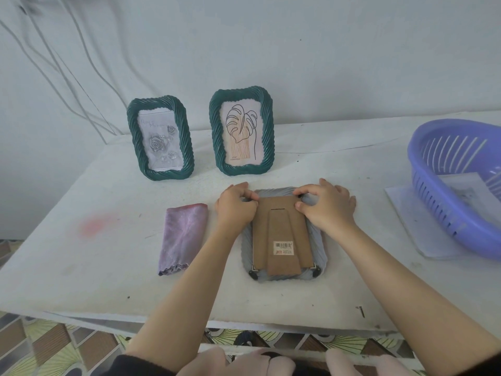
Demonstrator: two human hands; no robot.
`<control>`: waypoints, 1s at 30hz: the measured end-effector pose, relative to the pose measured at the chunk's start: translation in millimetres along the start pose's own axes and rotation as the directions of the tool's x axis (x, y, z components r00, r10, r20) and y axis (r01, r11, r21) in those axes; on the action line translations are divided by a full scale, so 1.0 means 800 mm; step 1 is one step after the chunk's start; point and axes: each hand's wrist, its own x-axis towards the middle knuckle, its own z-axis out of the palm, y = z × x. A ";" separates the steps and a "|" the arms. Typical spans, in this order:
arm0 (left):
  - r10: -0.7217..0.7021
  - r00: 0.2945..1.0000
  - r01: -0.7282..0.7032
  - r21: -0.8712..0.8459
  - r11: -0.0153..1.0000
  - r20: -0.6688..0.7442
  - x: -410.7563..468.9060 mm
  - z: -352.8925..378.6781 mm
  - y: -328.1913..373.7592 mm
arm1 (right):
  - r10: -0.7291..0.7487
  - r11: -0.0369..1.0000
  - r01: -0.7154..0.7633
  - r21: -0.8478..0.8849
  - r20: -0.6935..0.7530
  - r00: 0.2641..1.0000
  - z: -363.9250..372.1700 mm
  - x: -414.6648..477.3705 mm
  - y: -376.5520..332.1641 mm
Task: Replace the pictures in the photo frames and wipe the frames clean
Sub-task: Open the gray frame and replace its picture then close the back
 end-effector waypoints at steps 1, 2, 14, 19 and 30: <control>0.005 1.000 -0.005 -0.007 1.000 -0.005 -0.001 0.000 -0.001 | -0.003 1.000 0.003 0.004 -0.004 1.000 0.000 0.000 0.001; 0.013 1.000 -0.013 -0.011 1.000 -0.011 -0.003 0.001 -0.003 | -0.006 1.000 0.006 0.008 -0.007 1.000 0.001 0.000 0.002; 0.145 0.989 -0.144 0.027 0.989 -0.024 -0.007 -0.001 -0.016 | -0.046 0.999 0.046 0.014 -0.016 0.999 0.001 -0.004 0.007; 0.142 0.990 -0.143 -0.018 0.990 -0.017 -0.014 -0.003 -0.014 | -0.052 0.999 0.052 0.007 -0.012 0.999 0.001 -0.005 0.007; 0.321 0.935 -0.320 -0.032 0.947 0.152 -0.080 -0.038 -0.025 | -0.366 0.924 0.354 0.146 0.069 0.928 -0.001 -0.041 0.027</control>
